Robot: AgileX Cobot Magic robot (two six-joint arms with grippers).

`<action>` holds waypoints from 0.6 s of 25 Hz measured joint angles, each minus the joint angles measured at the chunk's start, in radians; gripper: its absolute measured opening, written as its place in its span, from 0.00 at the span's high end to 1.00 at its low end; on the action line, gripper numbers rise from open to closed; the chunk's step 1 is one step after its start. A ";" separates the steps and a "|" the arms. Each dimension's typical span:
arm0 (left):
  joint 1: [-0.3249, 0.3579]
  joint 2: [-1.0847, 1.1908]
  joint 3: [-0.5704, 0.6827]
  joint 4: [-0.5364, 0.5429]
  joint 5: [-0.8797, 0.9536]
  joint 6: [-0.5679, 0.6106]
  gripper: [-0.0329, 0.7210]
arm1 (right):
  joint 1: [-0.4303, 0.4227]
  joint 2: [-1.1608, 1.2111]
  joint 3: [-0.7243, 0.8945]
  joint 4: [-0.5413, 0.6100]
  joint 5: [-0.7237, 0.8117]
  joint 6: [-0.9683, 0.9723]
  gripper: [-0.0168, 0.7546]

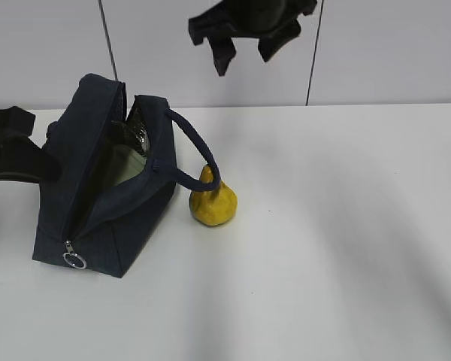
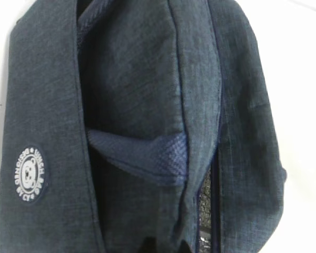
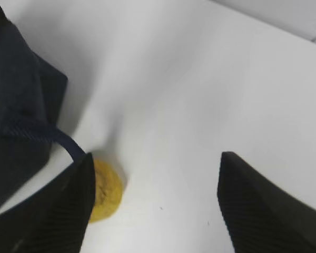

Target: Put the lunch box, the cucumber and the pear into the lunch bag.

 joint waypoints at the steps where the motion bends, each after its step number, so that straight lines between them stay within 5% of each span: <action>1: 0.000 0.000 0.000 0.000 0.000 0.000 0.95 | 0.000 -0.025 0.057 -0.007 0.000 0.000 0.26; 8: 0.000 0.000 0.000 0.000 0.000 0.000 0.95 | 0.000 -0.159 0.383 0.032 -0.007 -0.035 0.26; 15: 0.000 0.000 0.000 0.000 0.000 0.000 0.95 | 0.014 -0.168 0.540 0.150 -0.016 -0.156 0.26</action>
